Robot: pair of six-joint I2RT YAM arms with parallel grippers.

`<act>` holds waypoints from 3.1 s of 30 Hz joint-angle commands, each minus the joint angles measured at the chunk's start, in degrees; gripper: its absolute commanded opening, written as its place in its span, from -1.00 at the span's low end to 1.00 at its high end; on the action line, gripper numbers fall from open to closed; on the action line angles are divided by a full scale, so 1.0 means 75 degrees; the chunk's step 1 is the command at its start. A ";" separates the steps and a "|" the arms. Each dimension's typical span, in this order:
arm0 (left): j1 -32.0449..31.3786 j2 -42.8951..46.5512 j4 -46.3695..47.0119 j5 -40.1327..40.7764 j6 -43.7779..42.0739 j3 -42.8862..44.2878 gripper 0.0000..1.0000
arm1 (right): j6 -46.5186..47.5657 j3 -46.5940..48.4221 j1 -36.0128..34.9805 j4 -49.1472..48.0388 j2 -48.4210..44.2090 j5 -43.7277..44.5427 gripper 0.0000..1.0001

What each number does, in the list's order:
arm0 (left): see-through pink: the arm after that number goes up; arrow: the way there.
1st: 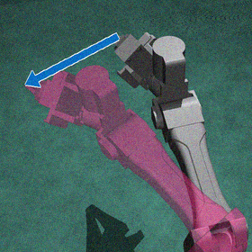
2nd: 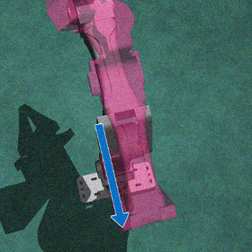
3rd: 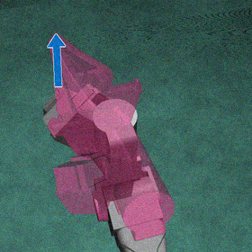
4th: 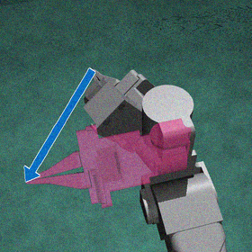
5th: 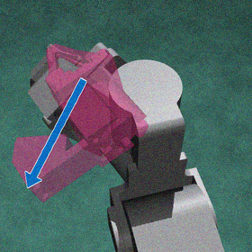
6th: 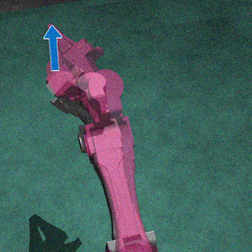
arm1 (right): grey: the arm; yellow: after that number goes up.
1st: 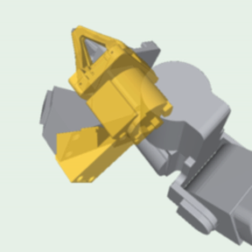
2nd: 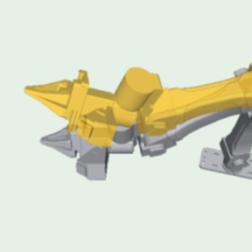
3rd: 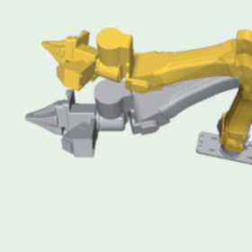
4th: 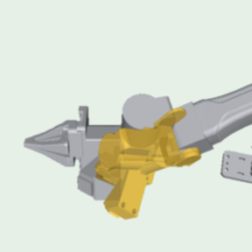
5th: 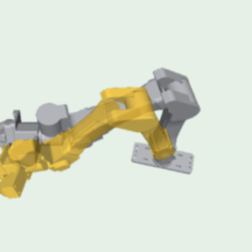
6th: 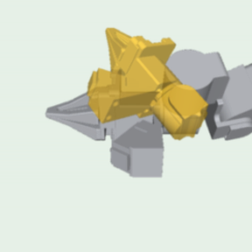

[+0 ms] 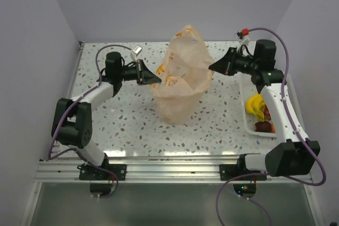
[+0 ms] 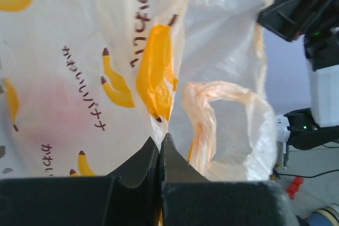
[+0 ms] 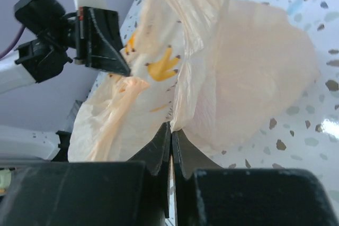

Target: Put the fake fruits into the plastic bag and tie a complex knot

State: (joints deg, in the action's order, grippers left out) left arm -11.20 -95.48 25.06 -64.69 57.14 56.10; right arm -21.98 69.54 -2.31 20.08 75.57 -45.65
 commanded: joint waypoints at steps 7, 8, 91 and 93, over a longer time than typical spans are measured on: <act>0.0029 0.1094 -0.3962 0.1628 -0.2861 0.0492 -1.00 | 0.1019 0.1009 -0.0103 0.2176 0.0423 0.0156 -1.00; 0.0029 0.1036 -0.3823 0.1594 -0.2885 0.0397 -1.00 | 0.1101 0.0843 -0.0138 0.2163 0.0540 0.0215 -1.00; 0.0017 0.0813 -0.3118 0.1500 -0.3295 0.0314 -1.00 | 0.5368 0.0934 0.3448 0.5935 0.1105 0.3897 -0.94; 0.0017 0.0825 -0.3142 0.1476 -0.3319 0.0314 -1.00 | 0.5368 0.1436 0.3448 0.6205 0.0964 0.3778 -1.00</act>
State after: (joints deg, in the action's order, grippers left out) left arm -11.27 -90.21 1.10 -52.38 33.45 57.41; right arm 17.02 73.25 23.64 62.11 87.90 -13.26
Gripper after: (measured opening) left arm 0.020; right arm 0.316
